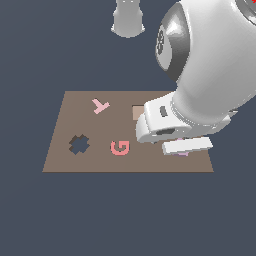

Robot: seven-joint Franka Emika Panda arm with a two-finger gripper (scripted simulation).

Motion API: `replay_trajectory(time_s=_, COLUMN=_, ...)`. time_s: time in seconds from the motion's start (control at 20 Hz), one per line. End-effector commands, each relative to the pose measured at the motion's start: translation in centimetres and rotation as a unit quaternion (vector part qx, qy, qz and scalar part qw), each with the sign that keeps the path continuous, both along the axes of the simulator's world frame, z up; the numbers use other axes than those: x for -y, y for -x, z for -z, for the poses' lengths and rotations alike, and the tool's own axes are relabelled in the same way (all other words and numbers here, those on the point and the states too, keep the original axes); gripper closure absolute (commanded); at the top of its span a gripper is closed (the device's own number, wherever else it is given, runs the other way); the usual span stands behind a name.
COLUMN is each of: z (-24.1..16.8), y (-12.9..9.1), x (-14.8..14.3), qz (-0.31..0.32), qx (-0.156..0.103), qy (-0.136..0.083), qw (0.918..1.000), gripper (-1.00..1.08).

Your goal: Insert a designated object into the corresponding slot on a board.

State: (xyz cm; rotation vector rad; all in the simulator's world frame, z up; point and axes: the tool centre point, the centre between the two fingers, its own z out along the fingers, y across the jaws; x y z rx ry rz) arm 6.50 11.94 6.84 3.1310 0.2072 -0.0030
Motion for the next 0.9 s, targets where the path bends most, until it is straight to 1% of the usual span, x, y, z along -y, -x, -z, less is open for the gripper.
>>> replay_trajectory(time_s=0.0, z=0.7, y=-0.6, x=-1.4, qz=-0.007, qx=0.001, qy=-0.001, qw=1.0, gripper=-0.92)
replay_trajectory(time_s=0.2, z=1.4, y=-1.2, x=-2.9, qz=-0.016, qx=0.001, qy=-0.002, qw=0.9999, gripper=-0.92)
replay_trajectory(time_s=0.4, z=1.8, y=-1.5, x=-3.8, qz=-0.021, qx=0.001, qy=-0.002, qw=0.9998, gripper=-0.92)
replay_trajectory(time_s=0.85, z=1.9, y=-1.6, x=-3.9, qz=-0.022, qx=0.001, qy=-0.002, qw=0.9998, gripper=-0.92)
